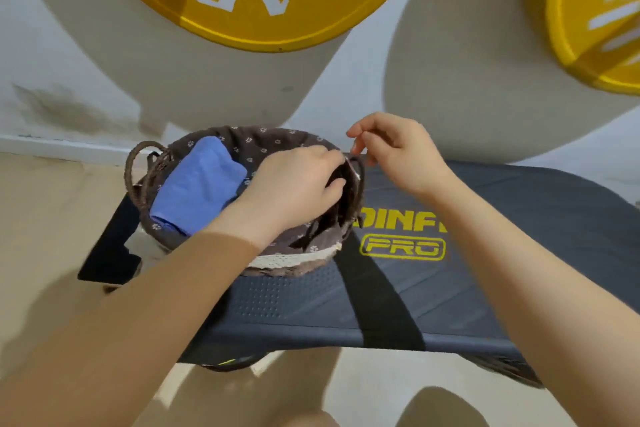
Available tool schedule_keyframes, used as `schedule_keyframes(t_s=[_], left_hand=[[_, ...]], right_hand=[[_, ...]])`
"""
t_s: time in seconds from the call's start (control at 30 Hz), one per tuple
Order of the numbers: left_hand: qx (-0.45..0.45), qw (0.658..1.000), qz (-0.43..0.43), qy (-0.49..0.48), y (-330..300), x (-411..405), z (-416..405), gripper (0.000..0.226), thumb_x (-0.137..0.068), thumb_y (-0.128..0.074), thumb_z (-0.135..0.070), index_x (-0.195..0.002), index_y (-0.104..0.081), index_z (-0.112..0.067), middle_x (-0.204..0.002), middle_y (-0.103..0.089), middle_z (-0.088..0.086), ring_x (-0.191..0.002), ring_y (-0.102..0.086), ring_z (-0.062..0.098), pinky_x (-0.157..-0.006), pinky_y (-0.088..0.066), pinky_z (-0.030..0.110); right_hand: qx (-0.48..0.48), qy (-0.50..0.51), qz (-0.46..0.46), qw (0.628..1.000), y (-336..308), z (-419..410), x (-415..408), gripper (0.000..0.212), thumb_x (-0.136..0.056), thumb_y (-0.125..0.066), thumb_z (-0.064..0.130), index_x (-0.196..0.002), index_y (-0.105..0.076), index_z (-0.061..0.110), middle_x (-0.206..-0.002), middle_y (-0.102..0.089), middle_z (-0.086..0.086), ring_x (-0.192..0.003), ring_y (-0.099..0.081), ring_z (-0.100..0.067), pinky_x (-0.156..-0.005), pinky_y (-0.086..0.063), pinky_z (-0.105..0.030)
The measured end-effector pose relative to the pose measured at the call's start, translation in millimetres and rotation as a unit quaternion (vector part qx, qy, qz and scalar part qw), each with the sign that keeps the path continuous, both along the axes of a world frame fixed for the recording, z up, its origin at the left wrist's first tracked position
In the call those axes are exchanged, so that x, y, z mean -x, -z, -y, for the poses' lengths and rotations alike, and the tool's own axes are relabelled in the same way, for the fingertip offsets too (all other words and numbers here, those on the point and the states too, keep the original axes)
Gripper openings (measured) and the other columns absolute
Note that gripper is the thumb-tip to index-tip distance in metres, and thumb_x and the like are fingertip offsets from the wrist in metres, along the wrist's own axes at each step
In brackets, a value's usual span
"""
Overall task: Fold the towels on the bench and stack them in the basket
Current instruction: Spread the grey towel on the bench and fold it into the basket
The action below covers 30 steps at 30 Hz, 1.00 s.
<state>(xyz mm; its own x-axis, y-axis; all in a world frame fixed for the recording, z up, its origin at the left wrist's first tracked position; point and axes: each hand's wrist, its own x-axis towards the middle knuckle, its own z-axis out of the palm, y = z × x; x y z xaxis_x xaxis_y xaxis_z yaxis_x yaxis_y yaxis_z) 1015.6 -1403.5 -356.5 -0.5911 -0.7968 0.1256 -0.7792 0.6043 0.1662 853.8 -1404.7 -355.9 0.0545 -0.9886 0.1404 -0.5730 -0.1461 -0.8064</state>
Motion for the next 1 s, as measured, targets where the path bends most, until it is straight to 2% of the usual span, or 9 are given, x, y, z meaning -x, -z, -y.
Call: schedule_keyframes(t_s=[0.17,0.33,0.43,0.53,0.6,0.73,0.83,0.93,1.0], left_hand=[[-0.026,0.992,-0.073,0.095,-2,114,-32,0.034,-0.091,-0.045,-0.033,-0.123,-0.052,-0.024,-0.113,-0.062,-0.003,-0.108,-0.056,0.022,-0.080,-0.045,0.035],[-0.072,0.978,-0.058,0.187,15,247,-75,0.033,-0.092,-0.045,-0.032,-0.123,-0.051,-0.023,-0.113,-0.060,-0.004,-0.105,-0.054,0.019,-0.079,-0.042,0.031],[-0.091,0.973,-0.043,0.209,29,335,-111,0.035,-0.093,-0.042,-0.031,-0.126,-0.047,-0.022,-0.111,-0.061,-0.004,-0.104,-0.054,0.020,-0.079,-0.045,0.032],[-0.105,0.969,-0.020,0.223,46,418,-144,0.037,-0.094,-0.040,-0.034,-0.128,-0.044,-0.018,-0.112,-0.060,0.001,-0.103,-0.054,0.023,-0.079,-0.049,0.038],[-0.126,0.969,-0.004,0.215,57,469,-159,0.038,-0.094,-0.040,-0.040,-0.123,-0.045,-0.015,-0.108,-0.061,0.003,-0.096,-0.056,0.023,-0.076,-0.050,0.038],[-0.166,0.966,0.052,0.190,80,544,-173,0.057,-0.082,-0.058,-0.053,-0.117,-0.044,-0.011,-0.112,-0.056,0.007,-0.096,-0.054,0.023,-0.072,-0.047,0.036],[-0.151,0.964,0.140,0.168,100,574,-171,0.084,-0.070,-0.066,-0.059,-0.133,-0.035,-0.013,-0.134,-0.042,0.007,-0.120,-0.044,0.026,-0.086,-0.044,0.040],[-0.120,0.957,0.223,0.142,118,582,-170,0.093,-0.069,-0.066,-0.060,-0.139,-0.028,-0.014,-0.149,-0.024,0.010,-0.134,-0.030,0.027,-0.095,-0.043,0.042],[-0.107,0.949,0.257,0.147,122,584,-170,0.091,-0.070,-0.065,-0.059,-0.141,-0.027,-0.016,-0.153,-0.016,0.012,-0.137,-0.024,0.027,-0.096,-0.043,0.041]], right_hand=[[-0.005,0.080,-0.021,0.997,6,-69,109,0.036,-0.088,-0.045,-0.003,-0.078,-0.057,0.029,-0.066,-0.059,0.013,-0.051,-0.051,0.005,-0.058,-0.043,-0.011],[-0.040,0.204,-0.017,0.978,30,-157,243,0.025,-0.089,-0.045,-0.001,-0.089,-0.064,0.015,-0.068,-0.062,0.011,-0.056,-0.053,-0.001,-0.060,-0.044,-0.012],[-0.039,0.295,0.023,0.954,47,-207,333,0.027,-0.090,-0.041,0.000,-0.086,-0.063,0.016,-0.068,-0.062,0.006,-0.058,-0.053,-0.010,-0.063,-0.045,-0.020],[-0.041,0.386,0.071,0.919,62,-242,412,0.034,-0.089,-0.040,-0.001,-0.073,-0.058,0.023,-0.066,-0.060,0.004,-0.052,-0.050,-0.004,-0.056,-0.041,-0.013],[-0.058,0.428,0.073,0.899,75,-260,461,0.035,-0.088,-0.040,0.000,-0.070,-0.056,0.026,-0.067,-0.059,0.004,-0.057,-0.050,-0.006,-0.059,-0.039,-0.017],[-0.107,0.435,-0.012,0.894,92,-279,544,0.027,-0.088,-0.043,0.006,-0.086,-0.065,0.020,-0.096,-0.066,-0.003,-0.079,-0.053,-0.018,-0.069,-0.038,-0.024],[-0.128,0.431,-0.082,0.889,94,-278,588,0.034,-0.090,-0.040,0.008,-0.113,-0.064,0.014,-0.120,-0.063,-0.004,-0.105,-0.057,-0.022,-0.075,-0.036,-0.022],[-0.119,0.398,-0.137,0.899,105,-265,620,0.037,-0.091,-0.039,0.006,-0.123,-0.059,0.011,-0.127,-0.060,-0.011,-0.117,-0.053,-0.029,-0.091,-0.041,-0.031],[-0.119,0.376,-0.170,0.903,115,-252,636,0.036,-0.090,-0.041,0.004,-0.121,-0.059,0.008,-0.123,-0.060,-0.017,-0.115,-0.053,-0.034,-0.091,-0.042,-0.037]])
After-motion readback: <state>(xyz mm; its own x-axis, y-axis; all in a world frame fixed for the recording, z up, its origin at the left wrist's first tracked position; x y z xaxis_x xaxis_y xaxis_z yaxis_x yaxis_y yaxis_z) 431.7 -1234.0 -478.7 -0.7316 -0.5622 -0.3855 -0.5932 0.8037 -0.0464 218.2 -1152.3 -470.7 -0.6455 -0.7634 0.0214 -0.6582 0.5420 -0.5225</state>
